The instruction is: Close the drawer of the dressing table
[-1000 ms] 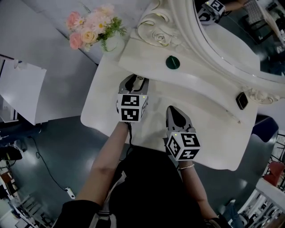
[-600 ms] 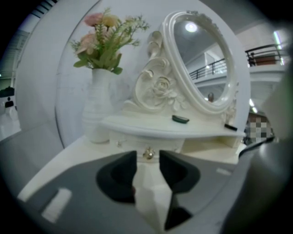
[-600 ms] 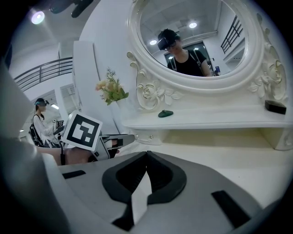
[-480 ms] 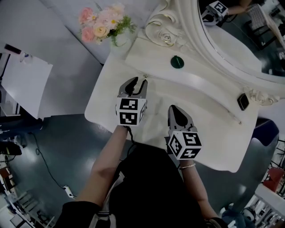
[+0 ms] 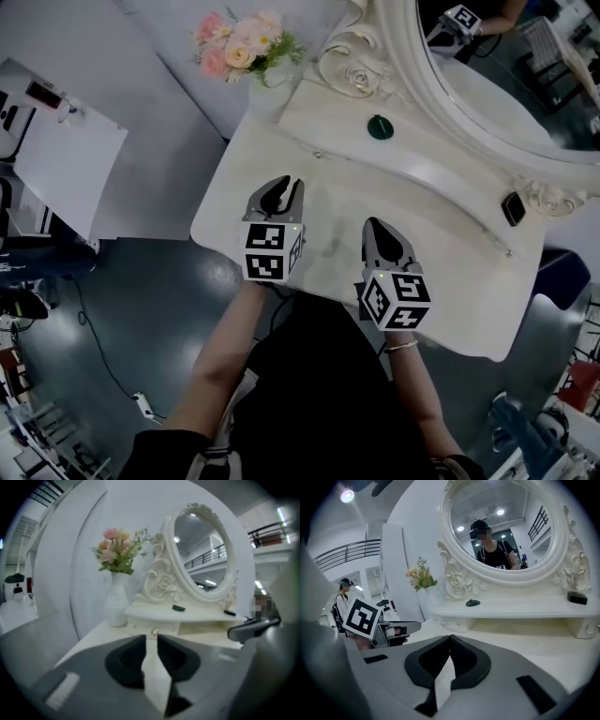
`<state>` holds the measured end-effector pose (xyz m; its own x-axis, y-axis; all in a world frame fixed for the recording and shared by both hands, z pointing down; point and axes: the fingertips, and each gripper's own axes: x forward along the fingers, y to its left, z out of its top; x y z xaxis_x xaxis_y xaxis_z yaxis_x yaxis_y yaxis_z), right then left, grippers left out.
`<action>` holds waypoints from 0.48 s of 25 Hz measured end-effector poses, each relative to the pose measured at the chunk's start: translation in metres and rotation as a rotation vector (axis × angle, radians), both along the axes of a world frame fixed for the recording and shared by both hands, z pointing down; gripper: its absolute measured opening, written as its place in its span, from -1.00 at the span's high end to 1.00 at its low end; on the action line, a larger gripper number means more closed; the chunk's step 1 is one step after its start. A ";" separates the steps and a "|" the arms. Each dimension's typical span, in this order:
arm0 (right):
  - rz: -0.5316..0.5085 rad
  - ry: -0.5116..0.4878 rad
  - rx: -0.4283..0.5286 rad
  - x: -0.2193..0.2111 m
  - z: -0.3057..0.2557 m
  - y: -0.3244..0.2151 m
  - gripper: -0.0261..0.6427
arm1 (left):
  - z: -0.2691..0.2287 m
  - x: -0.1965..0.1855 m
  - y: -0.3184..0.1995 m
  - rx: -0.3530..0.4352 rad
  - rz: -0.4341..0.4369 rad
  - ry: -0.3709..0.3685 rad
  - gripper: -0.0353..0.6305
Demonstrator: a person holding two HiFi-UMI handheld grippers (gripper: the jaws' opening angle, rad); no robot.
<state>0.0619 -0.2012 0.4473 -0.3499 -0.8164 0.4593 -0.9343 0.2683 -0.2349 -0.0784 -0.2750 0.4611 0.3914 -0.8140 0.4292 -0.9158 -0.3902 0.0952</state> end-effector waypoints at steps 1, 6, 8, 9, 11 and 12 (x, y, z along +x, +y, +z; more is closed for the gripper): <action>0.000 0.002 0.006 0.000 -0.002 0.001 0.91 | -0.002 -0.002 0.004 0.003 0.000 -0.001 0.65; 0.000 0.008 0.035 -0.002 -0.010 0.007 0.91 | -0.008 -0.014 0.024 0.014 -0.011 -0.002 0.71; 0.002 0.013 0.041 -0.002 -0.012 0.010 0.91 | -0.011 -0.018 0.032 0.016 -0.014 -0.002 0.74; 0.001 0.016 0.044 -0.003 -0.014 0.012 0.91 | -0.012 -0.020 0.036 0.018 -0.015 -0.001 0.75; -0.001 0.023 0.049 -0.004 -0.016 0.015 0.91 | -0.015 -0.023 0.043 0.022 -0.021 0.001 0.79; -0.002 0.025 0.052 -0.005 -0.017 0.017 0.91 | -0.016 -0.025 0.047 0.024 -0.025 0.002 0.81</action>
